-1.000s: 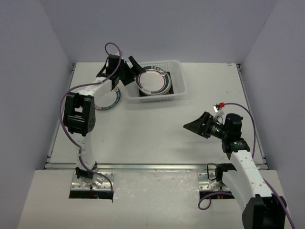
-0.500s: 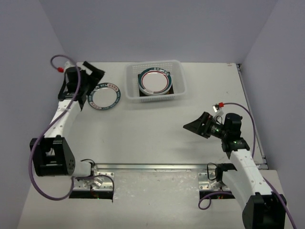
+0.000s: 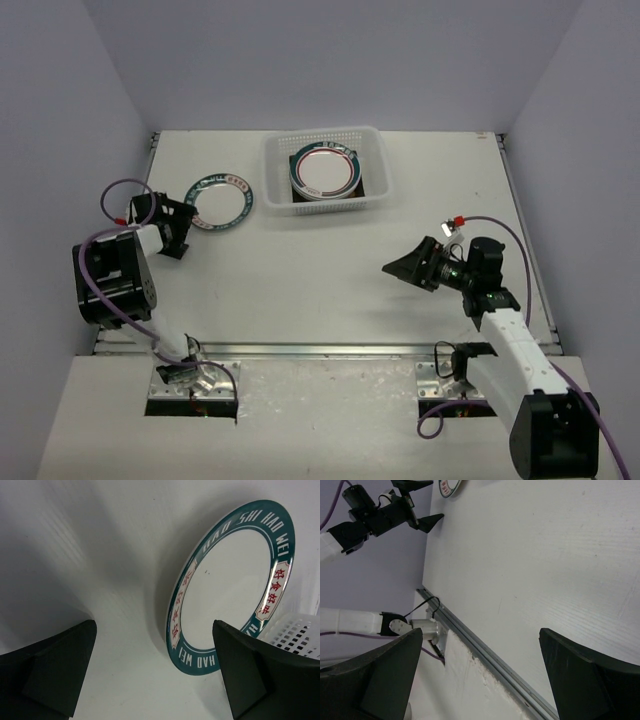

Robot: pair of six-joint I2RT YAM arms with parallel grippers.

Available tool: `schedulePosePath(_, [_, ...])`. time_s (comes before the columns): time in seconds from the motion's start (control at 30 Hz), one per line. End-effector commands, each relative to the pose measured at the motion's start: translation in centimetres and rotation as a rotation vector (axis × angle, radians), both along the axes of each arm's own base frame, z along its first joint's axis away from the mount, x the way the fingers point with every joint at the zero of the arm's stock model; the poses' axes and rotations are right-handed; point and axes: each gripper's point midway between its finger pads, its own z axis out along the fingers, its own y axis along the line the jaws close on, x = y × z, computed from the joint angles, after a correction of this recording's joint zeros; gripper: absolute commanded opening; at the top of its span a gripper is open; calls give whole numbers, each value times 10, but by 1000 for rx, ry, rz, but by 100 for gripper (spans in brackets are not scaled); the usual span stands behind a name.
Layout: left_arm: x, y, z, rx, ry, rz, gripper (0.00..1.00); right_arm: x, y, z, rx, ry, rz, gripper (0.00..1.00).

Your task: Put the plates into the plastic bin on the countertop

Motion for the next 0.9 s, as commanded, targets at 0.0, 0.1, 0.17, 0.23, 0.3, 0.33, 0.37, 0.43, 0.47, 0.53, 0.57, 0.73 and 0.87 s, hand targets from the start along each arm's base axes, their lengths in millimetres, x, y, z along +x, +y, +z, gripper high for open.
schedulePosePath(0.0, [26, 3, 2, -14, -97, -15, 97, 3, 2, 8, 5, -65, 33, 99])
schedulePosePath(0.1, [24, 3, -12, -21, -73, -14, 89, 4, 2, 8, 3, -71, 33, 99])
schedulePosePath(0.17, [23, 3, -17, -20, -68, -11, 78, 4, 2, 9, 1, -76, 29, 99])
schedulePosePath(0.23, [21, 2, -26, -24, -54, -9, 66, 5, 1, 10, -5, -87, 20, 99])
schedulePosePath(0.3, [21, 3, -30, -24, -55, -5, 57, 5, 0, 11, -11, -97, 15, 99])
schedulePosePath(0.33, [21, 3, -32, -25, -57, -5, 51, 6, -1, 11, -15, -100, 11, 99])
schedulePosePath(0.37, [20, 2, -34, -28, -51, -5, 50, 6, -1, 12, -15, -104, 9, 99])
schedulePosePath(0.43, [22, 2, -35, -24, -57, -9, 32, 8, -4, 10, -24, -105, -6, 99])
schedulePosePath(0.47, [23, 1, -34, -27, -67, -14, 28, 10, -8, 10, -25, -103, -25, 99])
schedulePosePath(0.53, [26, 1, -33, -28, -72, -18, 15, 10, -9, 9, -25, -97, -27, 99])
schedulePosePath(0.57, [26, 1, -34, -30, -70, -19, 12, 11, -9, 9, -26, -97, -28, 99])
schedulePosePath(0.73, [29, -2, -31, -38, -93, -35, 0, 10, -10, 8, -36, -104, -31, 99])
schedulePosePath(0.87, [31, -5, 9, -17, -247, -32, 0, 10, -12, 5, -45, -102, -36, 99])
